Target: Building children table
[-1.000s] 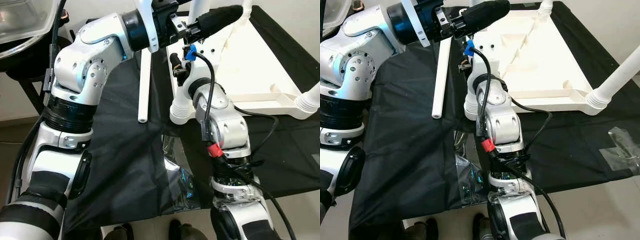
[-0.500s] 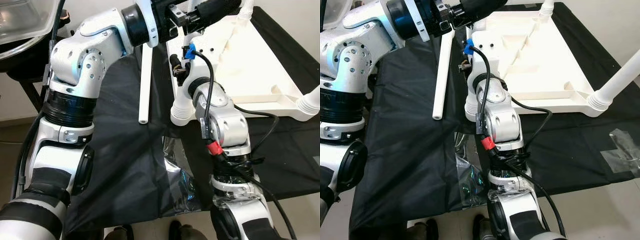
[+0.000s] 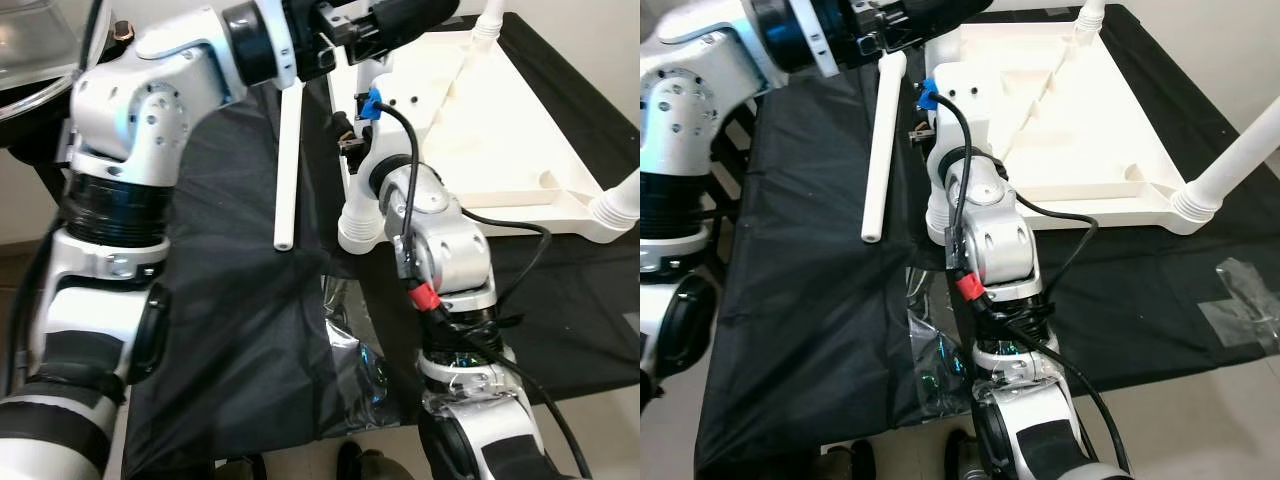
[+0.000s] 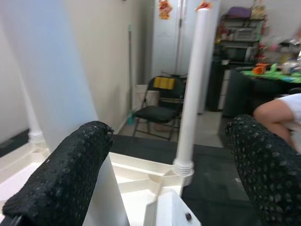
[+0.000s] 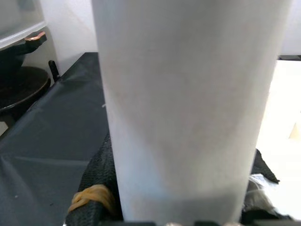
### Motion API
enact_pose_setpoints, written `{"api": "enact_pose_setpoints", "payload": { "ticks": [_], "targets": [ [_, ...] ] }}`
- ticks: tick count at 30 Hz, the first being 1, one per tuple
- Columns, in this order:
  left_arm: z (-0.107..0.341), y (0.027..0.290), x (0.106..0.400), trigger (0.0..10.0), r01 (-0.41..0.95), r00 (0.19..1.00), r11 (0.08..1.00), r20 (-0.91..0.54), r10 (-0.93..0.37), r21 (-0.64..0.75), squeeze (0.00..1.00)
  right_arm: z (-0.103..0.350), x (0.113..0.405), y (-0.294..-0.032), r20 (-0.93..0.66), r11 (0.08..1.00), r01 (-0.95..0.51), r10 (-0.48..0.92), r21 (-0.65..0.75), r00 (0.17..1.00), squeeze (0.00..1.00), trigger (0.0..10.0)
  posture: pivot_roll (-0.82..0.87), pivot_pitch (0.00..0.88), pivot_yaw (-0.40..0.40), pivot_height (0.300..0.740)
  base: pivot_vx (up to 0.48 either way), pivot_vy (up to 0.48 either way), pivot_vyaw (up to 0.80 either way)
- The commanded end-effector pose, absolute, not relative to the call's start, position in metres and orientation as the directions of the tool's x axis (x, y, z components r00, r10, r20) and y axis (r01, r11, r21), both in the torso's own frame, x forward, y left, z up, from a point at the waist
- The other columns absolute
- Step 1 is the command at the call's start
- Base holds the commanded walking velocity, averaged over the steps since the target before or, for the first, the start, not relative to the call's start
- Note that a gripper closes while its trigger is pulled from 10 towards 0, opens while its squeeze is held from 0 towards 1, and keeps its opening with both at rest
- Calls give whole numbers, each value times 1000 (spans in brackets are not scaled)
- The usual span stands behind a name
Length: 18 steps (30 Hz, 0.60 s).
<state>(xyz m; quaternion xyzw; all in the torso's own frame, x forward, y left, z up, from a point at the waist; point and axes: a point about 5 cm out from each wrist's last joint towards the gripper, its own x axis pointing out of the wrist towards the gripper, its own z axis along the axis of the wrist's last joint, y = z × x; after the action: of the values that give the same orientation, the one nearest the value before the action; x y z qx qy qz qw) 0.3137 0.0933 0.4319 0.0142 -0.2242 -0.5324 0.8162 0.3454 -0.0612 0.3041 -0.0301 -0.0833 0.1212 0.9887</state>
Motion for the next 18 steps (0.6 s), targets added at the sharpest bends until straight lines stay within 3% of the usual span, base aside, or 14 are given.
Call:
{"api": "enact_pose_setpoints", "payload": {
  "ticks": [1, 3, 5, 9, 13, 18],
  "targets": [
    [417, 112, 318, 10000, 888, 350, 420, 317, -882, 189, 0, 272, 346, -54, 32, 956, -291, 292, -43, 956, 0, 10000, 21, 272, -24, 740, 0, 0, 0],
    [417, 112, 318, 10000, 888, 350, 420, 317, -882, 189, 0, 272, 346, -54, 32, 956, -291, 292, -43, 956, 0, 10000, 21, 272, -24, 740, 0, 0, 0],
    [418, 113, 309, 10000, 921, 264, 338, 326, -907, 192, 0, 272, 346, -54, 32, 956, -290, 292, -42, 956, 0, 10000, 20, 272, -24, 740, 0, 0, 0],
    [421, 117, 310, 10000, 922, 265, 342, 351, -898, 179, 0, 272, 346, -55, 32, 956, -290, 291, -42, 956, 0, 10000, 23, 272, -24, 740, 0, 0, 0],
    [426, 119, 324, 10000, 868, 385, 473, 397, -833, 151, 0, 272, 346, -56, 35, 957, -288, 289, -42, 957, 0, 10000, 21, 269, -24, 740, 0, 0, 0],
    [424, 107, 331, 10000, 830, 449, 541, 417, -791, 133, 0, 273, 346, -56, 38, 956, -291, 292, -41, 956, 0, 10000, 22, 266, -26, 740, 0, 0, 0]
  ]
}}
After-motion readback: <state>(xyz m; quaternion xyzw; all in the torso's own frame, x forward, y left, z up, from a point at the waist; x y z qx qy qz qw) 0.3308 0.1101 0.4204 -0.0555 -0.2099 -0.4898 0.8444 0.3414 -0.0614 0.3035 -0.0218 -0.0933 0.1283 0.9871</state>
